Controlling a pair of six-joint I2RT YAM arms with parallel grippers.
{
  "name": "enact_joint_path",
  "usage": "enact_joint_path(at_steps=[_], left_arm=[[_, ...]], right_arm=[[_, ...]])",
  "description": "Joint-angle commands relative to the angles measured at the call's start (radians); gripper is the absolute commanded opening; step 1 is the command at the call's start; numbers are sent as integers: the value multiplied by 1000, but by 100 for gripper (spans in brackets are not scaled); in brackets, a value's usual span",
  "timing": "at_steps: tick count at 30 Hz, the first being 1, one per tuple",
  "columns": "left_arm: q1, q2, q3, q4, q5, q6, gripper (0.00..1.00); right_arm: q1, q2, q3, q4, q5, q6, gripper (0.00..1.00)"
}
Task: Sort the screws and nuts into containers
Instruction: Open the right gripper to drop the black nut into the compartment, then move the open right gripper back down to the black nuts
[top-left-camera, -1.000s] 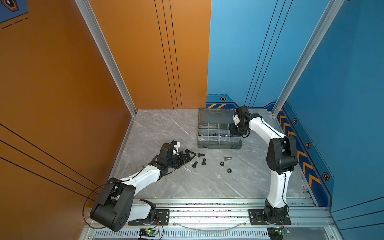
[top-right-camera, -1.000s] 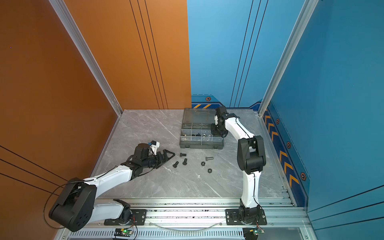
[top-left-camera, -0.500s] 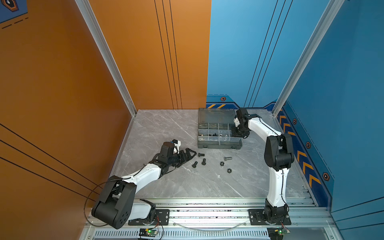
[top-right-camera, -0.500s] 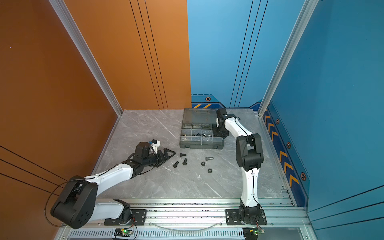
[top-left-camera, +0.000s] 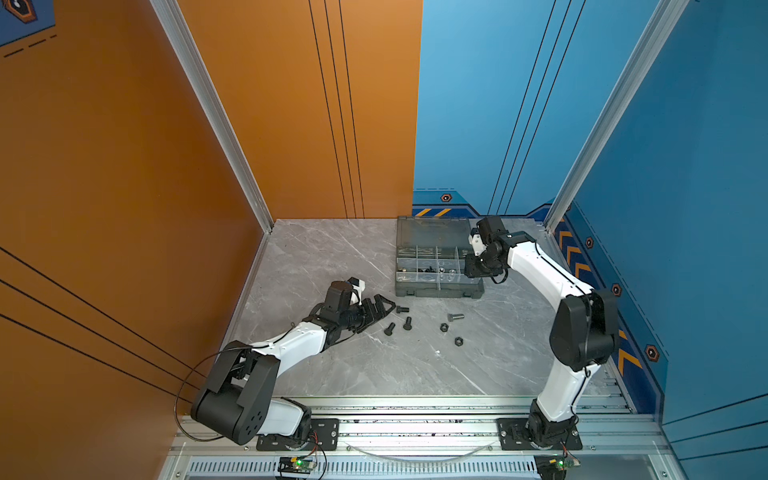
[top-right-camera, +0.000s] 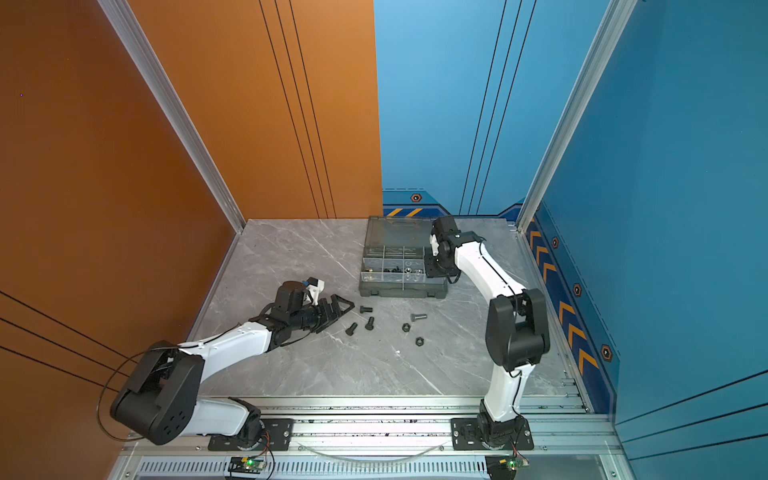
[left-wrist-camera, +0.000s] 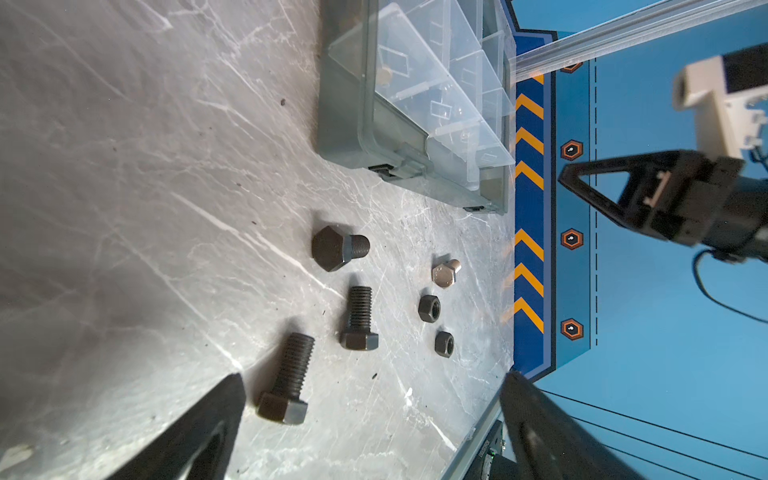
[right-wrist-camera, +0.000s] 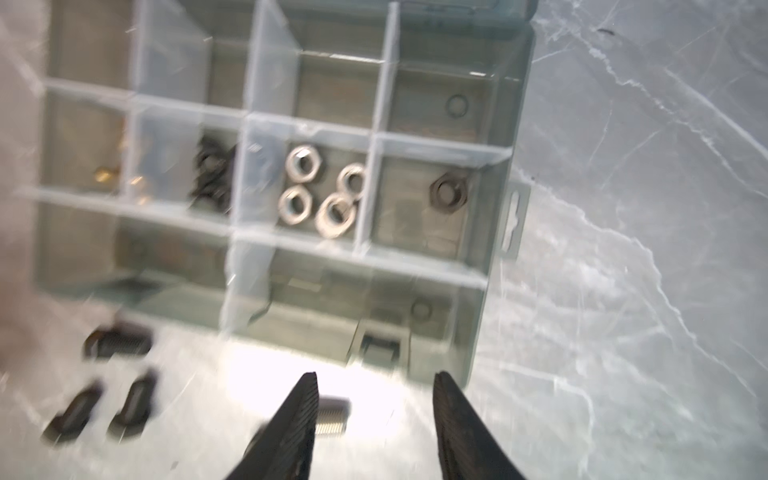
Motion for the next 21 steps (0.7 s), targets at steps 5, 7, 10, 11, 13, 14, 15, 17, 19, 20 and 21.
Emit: enact_joint_path(at_steps=[5, 7, 10, 11, 13, 14, 15, 17, 19, 20, 21], left_arm=[[-12, 15, 12, 24, 14, 21, 98], [-14, 13, 6, 30, 14, 19, 98], [-14, 11, -5, 37, 11, 13, 98], [-14, 11, -7, 39, 11, 11, 98], [-14, 11, -8, 40, 13, 12, 98], [-14, 10, -8, 40, 13, 12, 98], [-15, 10, -8, 40, 14, 12, 98], [-14, 11, -7, 41, 14, 12, 98], [-14, 11, -8, 40, 14, 13, 98], [-15, 12, -10, 42, 12, 12, 98], [-15, 9, -12, 42, 13, 12, 98]], right_arm=[[128, -159, -260, 57, 5, 86, 50], [173, -194, -335, 120, 9, 149, 51], [227, -228, -429, 189, 47, 257, 51], [245, -235, -451, 206, 60, 280, 51], [268, -236, -484, 222, 80, 314, 52], [275, -234, -494, 231, 82, 327, 52], [283, -231, -505, 239, 83, 338, 52], [296, -223, -514, 247, 91, 364, 52], [313, -211, -516, 252, 104, 384, 53], [320, -206, -515, 257, 117, 396, 53], [326, -202, -518, 263, 132, 414, 53]])
